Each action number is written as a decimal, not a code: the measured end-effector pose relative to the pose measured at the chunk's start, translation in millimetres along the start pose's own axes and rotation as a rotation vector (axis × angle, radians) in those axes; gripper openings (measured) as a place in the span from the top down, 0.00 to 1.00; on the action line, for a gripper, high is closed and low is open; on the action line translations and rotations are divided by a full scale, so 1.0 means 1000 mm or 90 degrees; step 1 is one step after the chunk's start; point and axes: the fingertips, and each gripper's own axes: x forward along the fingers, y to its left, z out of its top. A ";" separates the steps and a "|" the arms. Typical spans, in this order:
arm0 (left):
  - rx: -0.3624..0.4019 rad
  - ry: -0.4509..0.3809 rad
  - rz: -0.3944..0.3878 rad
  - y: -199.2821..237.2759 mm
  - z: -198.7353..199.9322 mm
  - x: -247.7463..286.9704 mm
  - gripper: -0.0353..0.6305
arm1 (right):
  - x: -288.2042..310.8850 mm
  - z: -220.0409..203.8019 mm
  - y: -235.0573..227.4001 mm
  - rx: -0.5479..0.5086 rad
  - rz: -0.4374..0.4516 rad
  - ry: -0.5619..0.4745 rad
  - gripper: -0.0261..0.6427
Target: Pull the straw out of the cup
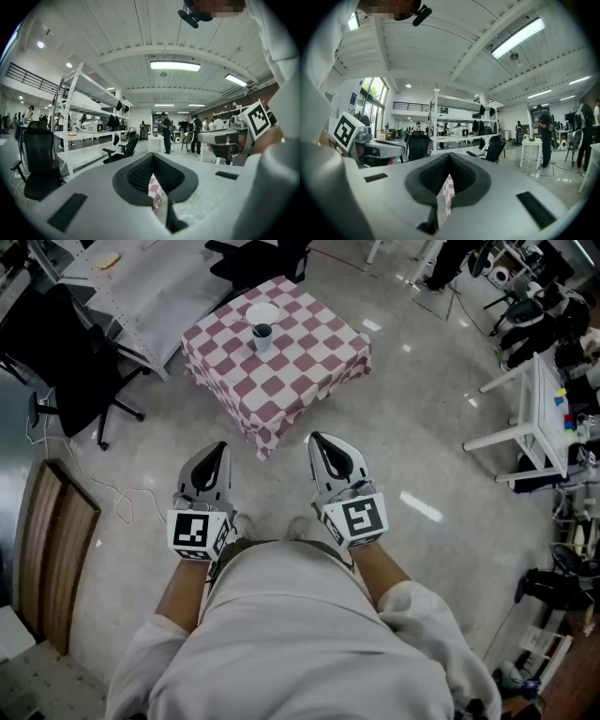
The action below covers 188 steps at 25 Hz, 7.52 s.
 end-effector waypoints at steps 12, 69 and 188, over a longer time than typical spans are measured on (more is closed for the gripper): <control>0.001 0.003 -0.006 -0.003 0.002 0.012 0.94 | 0.003 -0.001 -0.010 -0.001 -0.006 0.002 0.96; -0.010 0.024 -0.075 0.173 -0.004 0.271 0.94 | 0.274 -0.009 -0.120 -0.007 -0.027 0.061 0.96; -0.170 0.294 -0.058 0.234 -0.225 0.524 0.89 | 0.252 -0.064 -0.252 0.006 -0.106 0.206 0.96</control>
